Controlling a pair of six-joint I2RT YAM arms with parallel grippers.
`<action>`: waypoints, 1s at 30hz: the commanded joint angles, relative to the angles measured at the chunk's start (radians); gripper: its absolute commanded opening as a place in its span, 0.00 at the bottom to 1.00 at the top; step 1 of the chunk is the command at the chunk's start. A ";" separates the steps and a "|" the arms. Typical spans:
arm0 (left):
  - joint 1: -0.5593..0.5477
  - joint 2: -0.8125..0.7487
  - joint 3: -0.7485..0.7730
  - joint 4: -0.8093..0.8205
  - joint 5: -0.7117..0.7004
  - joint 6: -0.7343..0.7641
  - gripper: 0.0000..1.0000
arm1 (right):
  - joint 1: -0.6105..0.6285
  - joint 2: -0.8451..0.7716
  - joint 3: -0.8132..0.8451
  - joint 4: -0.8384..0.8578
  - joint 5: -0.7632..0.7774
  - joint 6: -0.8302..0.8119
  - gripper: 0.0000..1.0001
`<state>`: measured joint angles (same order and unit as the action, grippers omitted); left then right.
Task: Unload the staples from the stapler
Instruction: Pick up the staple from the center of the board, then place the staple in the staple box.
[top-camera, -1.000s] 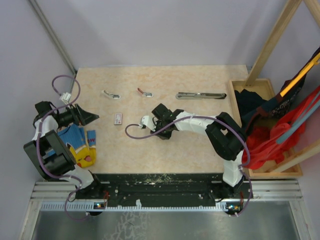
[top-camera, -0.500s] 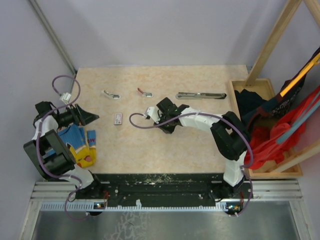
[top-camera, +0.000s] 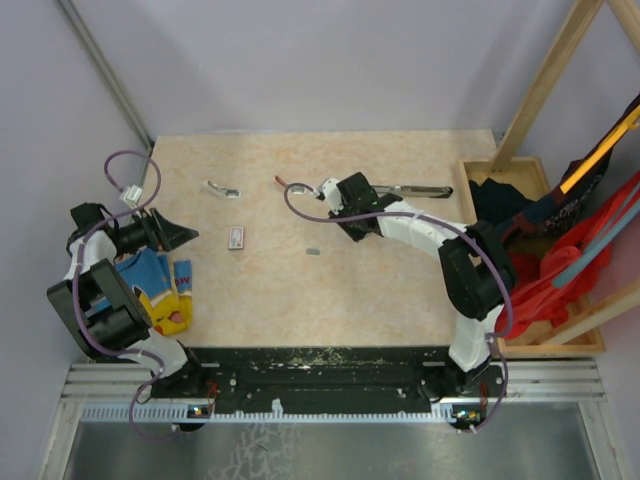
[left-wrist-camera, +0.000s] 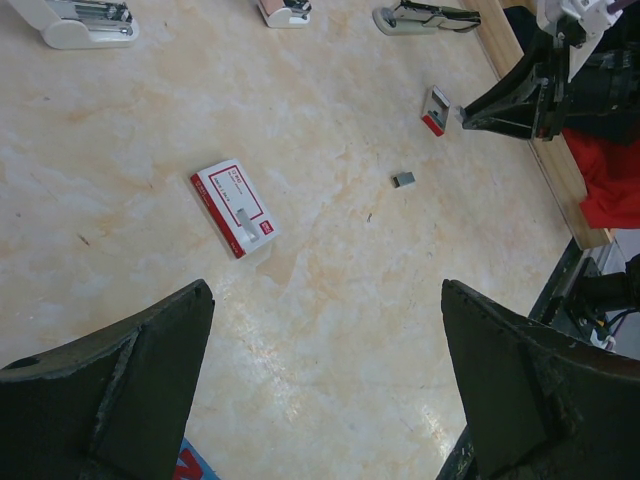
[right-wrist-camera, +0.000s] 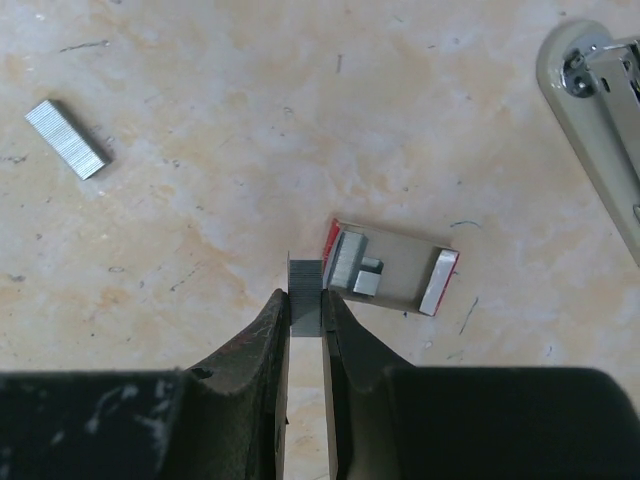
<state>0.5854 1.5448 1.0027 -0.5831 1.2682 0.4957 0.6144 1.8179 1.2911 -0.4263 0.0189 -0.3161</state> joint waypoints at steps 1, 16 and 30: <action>0.007 0.006 0.013 -0.006 0.021 0.023 1.00 | -0.021 -0.005 0.048 0.065 0.066 0.070 0.12; 0.008 0.008 0.013 -0.006 0.022 0.024 1.00 | -0.049 0.075 0.057 0.089 0.141 0.093 0.11; 0.007 0.008 0.014 -0.006 0.021 0.024 1.00 | -0.049 0.101 0.054 0.088 0.125 0.093 0.11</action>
<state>0.5854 1.5452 1.0027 -0.5835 1.2682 0.4984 0.5716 1.9099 1.2984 -0.3813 0.1406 -0.2382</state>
